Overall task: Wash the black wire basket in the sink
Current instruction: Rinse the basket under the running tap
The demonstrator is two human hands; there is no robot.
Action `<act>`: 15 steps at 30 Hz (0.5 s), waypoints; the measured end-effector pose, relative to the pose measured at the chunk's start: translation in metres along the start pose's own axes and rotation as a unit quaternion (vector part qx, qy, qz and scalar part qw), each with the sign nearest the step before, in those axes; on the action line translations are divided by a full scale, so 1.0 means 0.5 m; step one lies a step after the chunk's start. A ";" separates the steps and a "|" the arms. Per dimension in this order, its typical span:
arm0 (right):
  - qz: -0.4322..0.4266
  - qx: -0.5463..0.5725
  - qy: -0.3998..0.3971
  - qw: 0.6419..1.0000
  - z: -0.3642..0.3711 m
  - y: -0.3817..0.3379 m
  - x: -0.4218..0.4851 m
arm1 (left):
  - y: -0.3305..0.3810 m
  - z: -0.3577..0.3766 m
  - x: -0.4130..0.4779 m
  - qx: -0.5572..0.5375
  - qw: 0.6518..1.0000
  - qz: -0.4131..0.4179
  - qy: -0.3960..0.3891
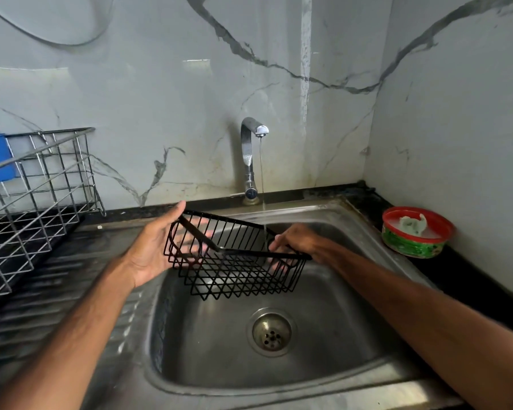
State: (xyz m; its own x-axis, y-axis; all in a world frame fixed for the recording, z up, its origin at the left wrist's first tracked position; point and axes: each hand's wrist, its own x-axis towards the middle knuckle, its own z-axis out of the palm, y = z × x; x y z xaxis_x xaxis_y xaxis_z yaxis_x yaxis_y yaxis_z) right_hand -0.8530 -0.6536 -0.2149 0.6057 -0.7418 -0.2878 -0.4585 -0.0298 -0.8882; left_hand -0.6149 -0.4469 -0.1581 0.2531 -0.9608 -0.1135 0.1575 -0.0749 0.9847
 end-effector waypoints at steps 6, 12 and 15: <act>0.027 0.045 0.006 0.999 0.013 -0.003 -0.001 | -0.017 0.035 -0.012 -0.109 0.993 0.024 0.028; 0.025 0.016 0.064 0.997 0.015 0.003 0.007 | -0.053 0.026 -0.009 -0.199 0.968 -0.131 -0.078; 0.025 0.034 0.055 0.998 0.016 0.006 0.005 | -0.074 0.060 -0.001 -0.261 0.956 -0.124 -0.052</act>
State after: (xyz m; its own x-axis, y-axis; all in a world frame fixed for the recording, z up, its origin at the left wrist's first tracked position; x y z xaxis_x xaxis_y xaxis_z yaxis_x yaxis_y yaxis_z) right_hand -0.8476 -0.6501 -0.2212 0.5064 -0.8101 -0.2953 -0.4399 0.0519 -0.8966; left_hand -0.6496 -0.4517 -0.1906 0.0542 -0.9539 -0.2951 0.6615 -0.1871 0.7263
